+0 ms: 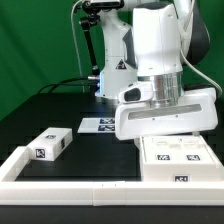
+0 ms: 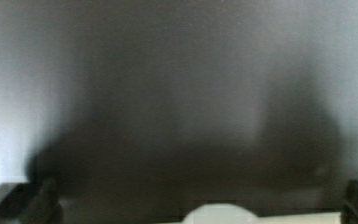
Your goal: Assemble cabinet
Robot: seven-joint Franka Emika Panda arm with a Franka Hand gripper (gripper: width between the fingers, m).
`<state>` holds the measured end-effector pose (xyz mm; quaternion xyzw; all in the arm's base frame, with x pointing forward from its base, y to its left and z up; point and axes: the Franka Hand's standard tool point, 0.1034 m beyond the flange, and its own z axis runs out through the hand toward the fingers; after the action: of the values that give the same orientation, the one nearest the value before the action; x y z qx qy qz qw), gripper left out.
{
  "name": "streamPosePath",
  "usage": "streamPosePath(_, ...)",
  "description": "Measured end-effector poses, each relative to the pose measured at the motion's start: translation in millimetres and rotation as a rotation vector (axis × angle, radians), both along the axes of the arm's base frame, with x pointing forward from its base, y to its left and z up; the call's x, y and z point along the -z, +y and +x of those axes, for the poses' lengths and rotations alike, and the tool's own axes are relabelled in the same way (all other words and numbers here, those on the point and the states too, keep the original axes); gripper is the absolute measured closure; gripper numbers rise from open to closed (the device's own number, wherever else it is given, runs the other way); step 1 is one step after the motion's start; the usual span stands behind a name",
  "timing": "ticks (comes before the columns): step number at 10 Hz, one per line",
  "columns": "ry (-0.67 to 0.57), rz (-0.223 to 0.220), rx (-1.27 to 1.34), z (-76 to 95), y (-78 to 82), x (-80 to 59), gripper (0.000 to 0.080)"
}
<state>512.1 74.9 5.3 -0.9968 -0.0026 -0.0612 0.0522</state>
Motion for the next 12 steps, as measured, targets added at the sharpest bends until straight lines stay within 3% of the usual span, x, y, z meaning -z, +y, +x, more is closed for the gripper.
streamPosePath(2, -0.012, 0.001, -0.004, 0.1, 2.8, -0.3, 0.0002)
streamPosePath(3, -0.015, 0.001, -0.006, 0.5, 3.0, -0.3, 0.01)
streamPosePath(4, -0.016, 0.0, -0.013, 0.5, 3.0, -0.3, 0.0281)
streamPosePath(5, -0.016, 0.0, -0.018, 0.5, 2.9, -0.3, 0.0281)
streamPosePath(7, -0.017, -0.001, -0.023, 0.6, 3.3, -0.4, 0.06)
streamPosePath(8, -0.014, -0.002, -0.027, -0.3, 3.1, 0.1, 0.06)
streamPosePath(9, -0.015, -0.003, -0.037, -0.2, 2.8, 0.0, 0.0724)
streamPosePath(10, -0.016, -0.005, -0.046, 0.0, 1.6, 0.0, 0.0783)
streamPosePath(12, -0.019, -0.009, -0.067, 0.9, 0.9, -4.1, 0.0794)
